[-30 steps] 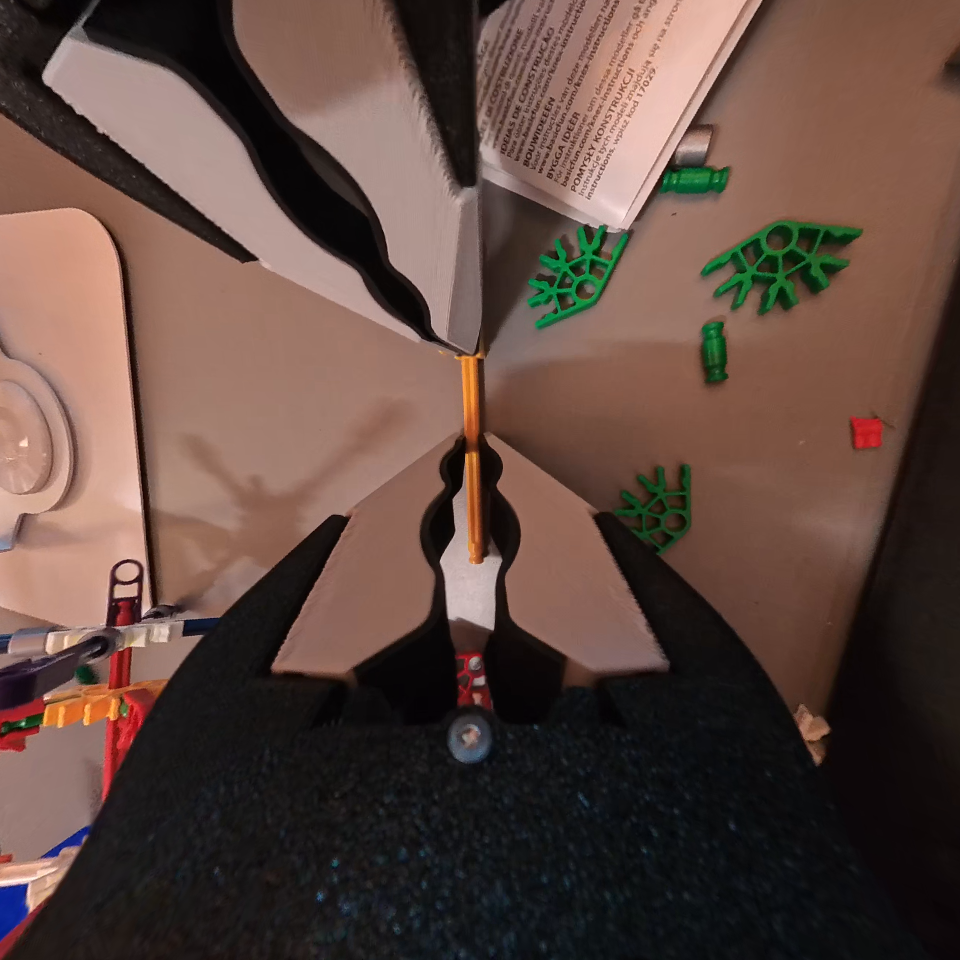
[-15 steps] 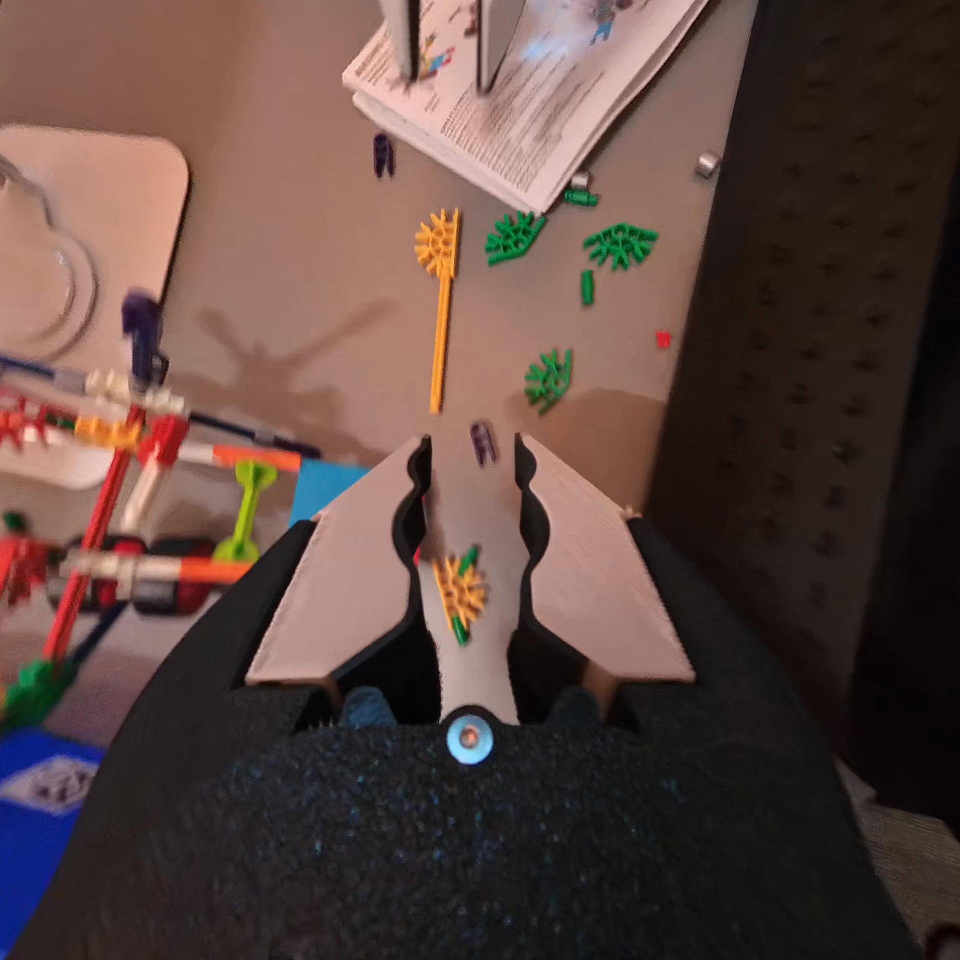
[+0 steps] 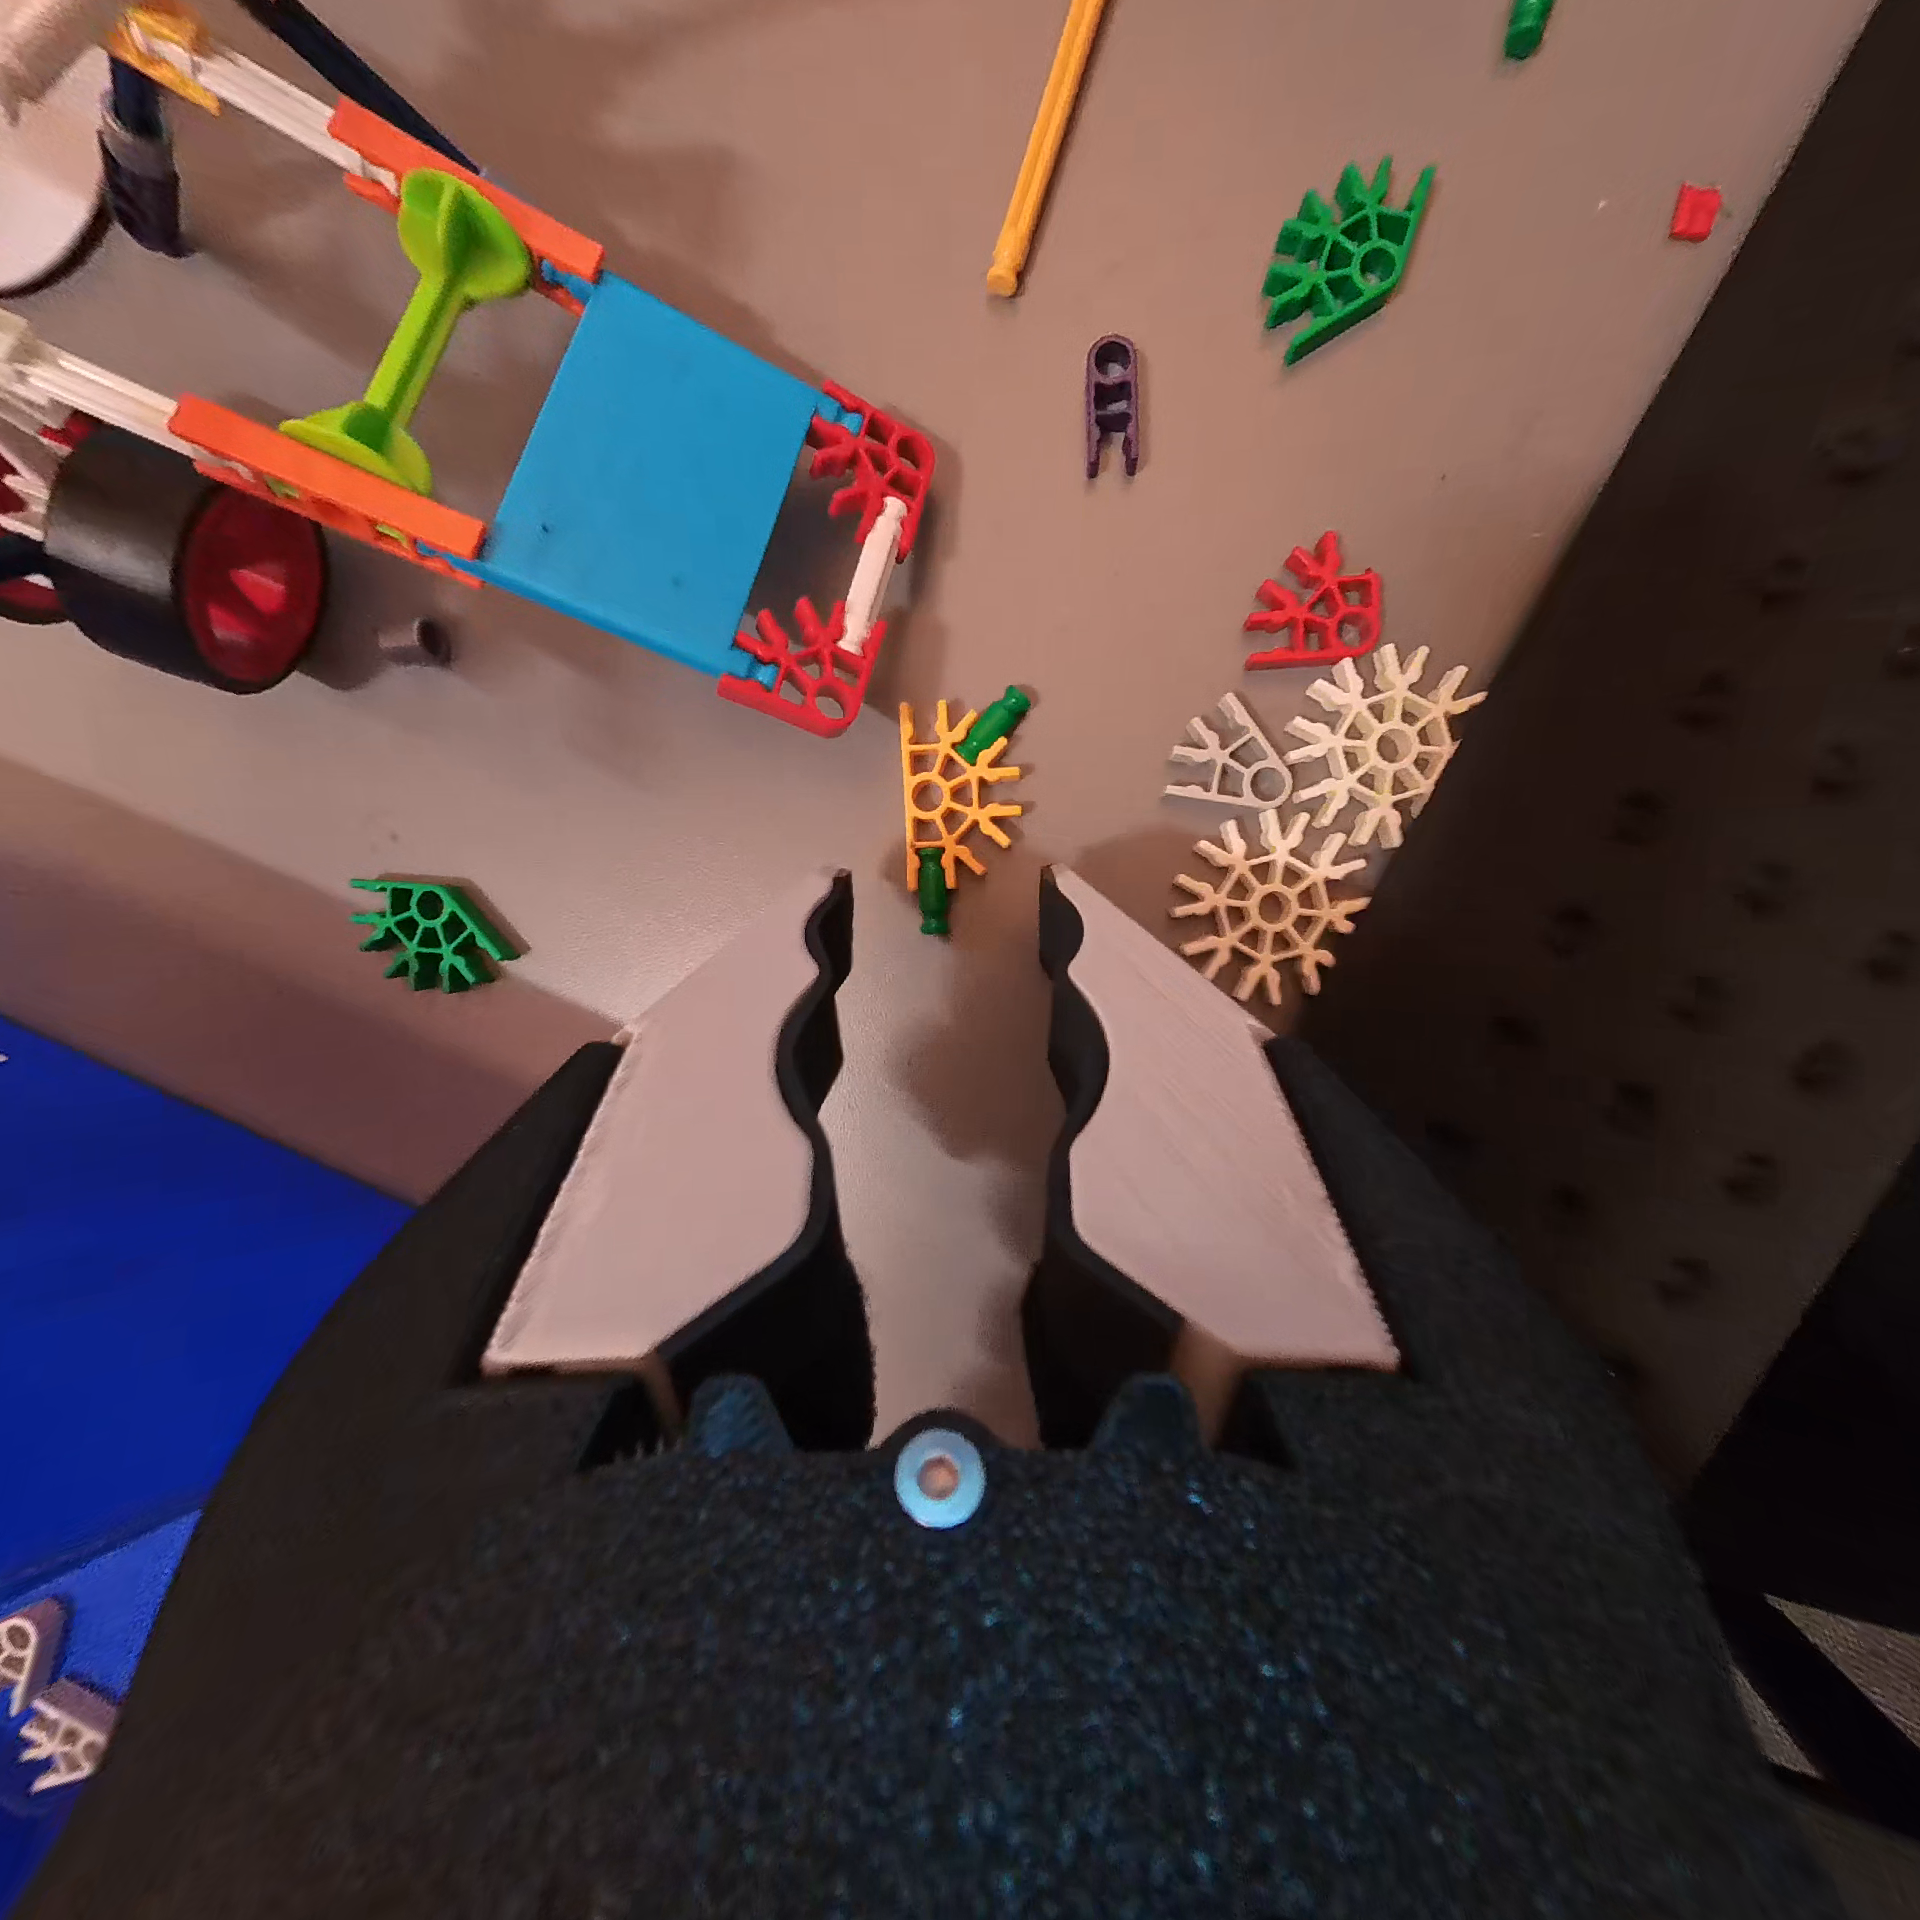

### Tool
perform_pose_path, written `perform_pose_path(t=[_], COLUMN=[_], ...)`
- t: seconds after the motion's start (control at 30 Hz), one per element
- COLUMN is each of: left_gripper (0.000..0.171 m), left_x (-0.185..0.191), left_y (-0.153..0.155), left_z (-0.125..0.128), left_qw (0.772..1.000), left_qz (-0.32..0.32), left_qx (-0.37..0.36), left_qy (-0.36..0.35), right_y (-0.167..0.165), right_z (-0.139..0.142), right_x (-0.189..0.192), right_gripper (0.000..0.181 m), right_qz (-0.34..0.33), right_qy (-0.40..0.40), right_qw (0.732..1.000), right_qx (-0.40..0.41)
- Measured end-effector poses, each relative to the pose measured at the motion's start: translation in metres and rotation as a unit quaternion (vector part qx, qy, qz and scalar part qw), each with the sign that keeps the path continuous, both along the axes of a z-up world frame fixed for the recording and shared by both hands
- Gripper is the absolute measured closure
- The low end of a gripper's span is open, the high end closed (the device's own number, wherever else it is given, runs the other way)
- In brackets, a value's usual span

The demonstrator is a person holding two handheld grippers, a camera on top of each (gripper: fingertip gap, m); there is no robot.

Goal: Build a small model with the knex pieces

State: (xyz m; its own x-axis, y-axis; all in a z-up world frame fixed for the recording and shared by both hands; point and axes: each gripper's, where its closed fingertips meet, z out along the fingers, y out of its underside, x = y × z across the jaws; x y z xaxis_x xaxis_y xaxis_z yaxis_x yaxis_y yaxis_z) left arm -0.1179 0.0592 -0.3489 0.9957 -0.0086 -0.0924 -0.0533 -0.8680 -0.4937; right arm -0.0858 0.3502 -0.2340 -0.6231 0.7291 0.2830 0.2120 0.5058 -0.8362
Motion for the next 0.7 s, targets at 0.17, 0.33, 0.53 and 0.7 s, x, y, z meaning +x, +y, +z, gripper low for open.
perform_pose_path(t=[0.17,0.33,0.53,0.7], left_gripper=[0.145,0.152,0.156,0.157], left_x=[0.003,0.004,0.003,0.000], left_y=[-0.002,0.001,0.002,0.004], left_z=[-0.011,-0.012,-0.012,-0.011], left_qw=[1.000,0.999,0.999,0.999], left_qz=[-0.007,-0.007,-0.008,-0.004], left_qx=[-0.015,-0.002,0.009,0.016], left_qy=[-0.020,-0.032,-0.037,-0.027], right_y=[0.032,0.036,0.037,0.037], right_z=[0.025,0.023,0.016,0.013], right_x=[-0.012,-0.015,-0.018,-0.018], right_gripper=[0.162,0.162,0.162,0.162], right_qz=[-0.071,-0.081,-0.085,-0.086], right_qy=[0.055,0.061,0.054,0.054], right_qw=[0.995,0.994,0.994,0.995], right_qx=[-0.043,-0.038,-0.033,-0.023])
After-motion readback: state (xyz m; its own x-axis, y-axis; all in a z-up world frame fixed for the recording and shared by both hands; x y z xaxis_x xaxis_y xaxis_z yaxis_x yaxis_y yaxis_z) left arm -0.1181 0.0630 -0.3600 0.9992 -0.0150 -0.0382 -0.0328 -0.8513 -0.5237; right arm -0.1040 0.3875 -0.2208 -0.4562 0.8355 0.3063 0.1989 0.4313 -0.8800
